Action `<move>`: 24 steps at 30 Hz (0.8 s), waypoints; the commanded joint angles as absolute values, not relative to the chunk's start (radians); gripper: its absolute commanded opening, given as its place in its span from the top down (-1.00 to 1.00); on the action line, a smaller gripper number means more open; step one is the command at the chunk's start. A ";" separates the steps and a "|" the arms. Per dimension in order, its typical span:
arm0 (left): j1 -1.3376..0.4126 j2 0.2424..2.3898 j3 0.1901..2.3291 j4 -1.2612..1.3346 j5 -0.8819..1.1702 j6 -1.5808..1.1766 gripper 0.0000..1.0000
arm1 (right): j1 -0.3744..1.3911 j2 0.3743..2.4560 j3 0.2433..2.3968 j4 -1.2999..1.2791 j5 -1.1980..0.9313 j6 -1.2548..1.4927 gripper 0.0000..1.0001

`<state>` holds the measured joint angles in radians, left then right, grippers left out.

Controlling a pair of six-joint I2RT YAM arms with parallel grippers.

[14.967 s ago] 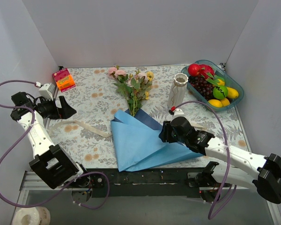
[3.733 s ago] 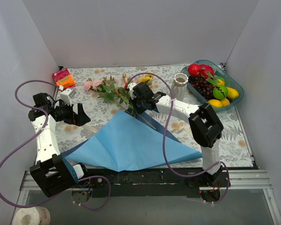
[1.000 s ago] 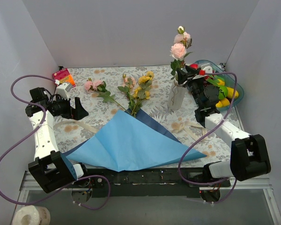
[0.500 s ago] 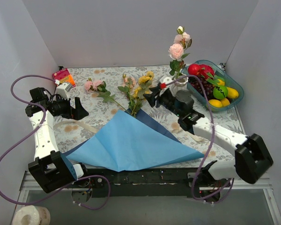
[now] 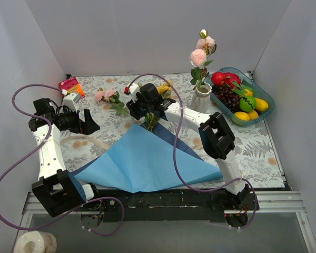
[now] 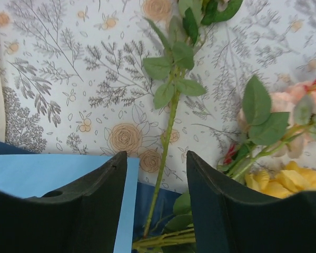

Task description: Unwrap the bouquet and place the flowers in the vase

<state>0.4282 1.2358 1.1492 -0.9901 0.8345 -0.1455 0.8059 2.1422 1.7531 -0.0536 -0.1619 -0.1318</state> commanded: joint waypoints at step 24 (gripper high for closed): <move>0.428 1.241 1.167 -0.992 0.831 -0.126 -0.96 | 0.851 2.379 1.896 -0.041 -0.020 -0.092 0.12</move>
<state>0.4282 1.2396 1.1492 -0.9905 0.8284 -0.1417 0.8467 2.3543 1.8629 -0.1001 -0.0586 -0.1143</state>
